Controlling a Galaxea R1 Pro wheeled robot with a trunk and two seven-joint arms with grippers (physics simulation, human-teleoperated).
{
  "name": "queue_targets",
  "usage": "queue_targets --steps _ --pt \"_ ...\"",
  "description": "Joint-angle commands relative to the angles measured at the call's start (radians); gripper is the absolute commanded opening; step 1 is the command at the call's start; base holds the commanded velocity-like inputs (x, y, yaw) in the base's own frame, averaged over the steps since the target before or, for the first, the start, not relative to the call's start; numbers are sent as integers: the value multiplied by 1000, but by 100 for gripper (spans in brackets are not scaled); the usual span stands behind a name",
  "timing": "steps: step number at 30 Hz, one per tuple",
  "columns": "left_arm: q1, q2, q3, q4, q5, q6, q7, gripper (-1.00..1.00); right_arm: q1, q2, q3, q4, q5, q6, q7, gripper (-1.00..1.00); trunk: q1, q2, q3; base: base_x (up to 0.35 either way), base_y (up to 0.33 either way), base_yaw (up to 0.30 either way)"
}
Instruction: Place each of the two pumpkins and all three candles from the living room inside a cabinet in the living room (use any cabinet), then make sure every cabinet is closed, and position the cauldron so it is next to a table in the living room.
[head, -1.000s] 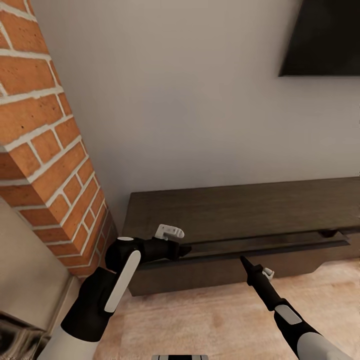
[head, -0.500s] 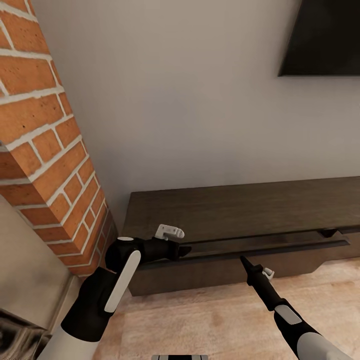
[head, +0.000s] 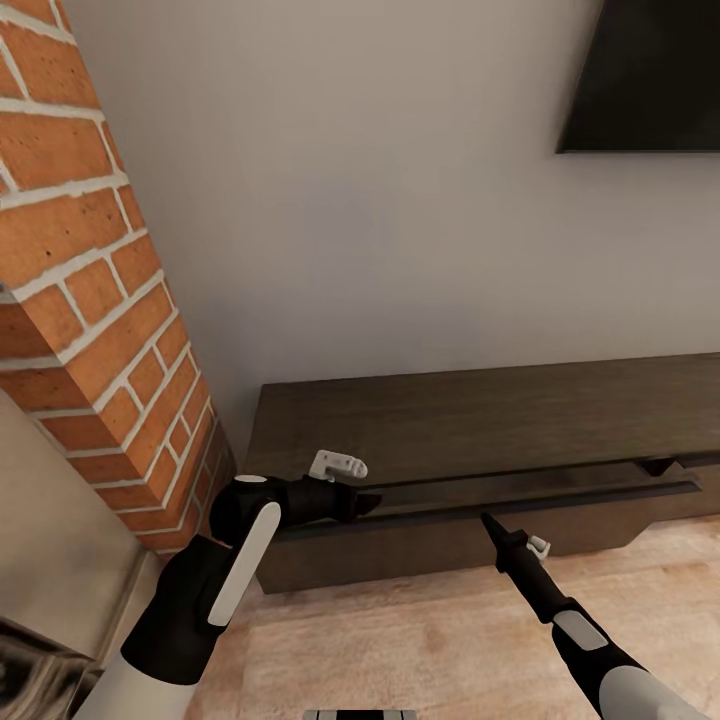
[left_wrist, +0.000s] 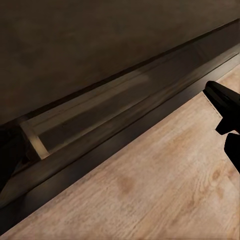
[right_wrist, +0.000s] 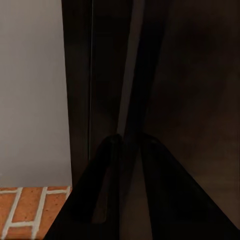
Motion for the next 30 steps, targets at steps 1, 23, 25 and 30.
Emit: queue_targets --steps 1,23,25,30 --pt "-1 0 1 -1 -10 4 -10 100 0 -1 -5 3 -3 4 -4 -100 0 0 -1 0 0 0" --pt "3 0 -25 -1 -9 3 15 100 0 -4 1 3 -3 2 -2 -100 0 0 -1 -4 0 0" --pt "4 0 -29 -2 -9 2 20 100 1 -4 2 3 -3 2 -2 -100 0 0 -1 -50 0 0" --pt "4 0 -32 -2 -9 2 22 100 1 -5 -27 3 -3 2 -5 -100 0 0 -1 -31 0 0"
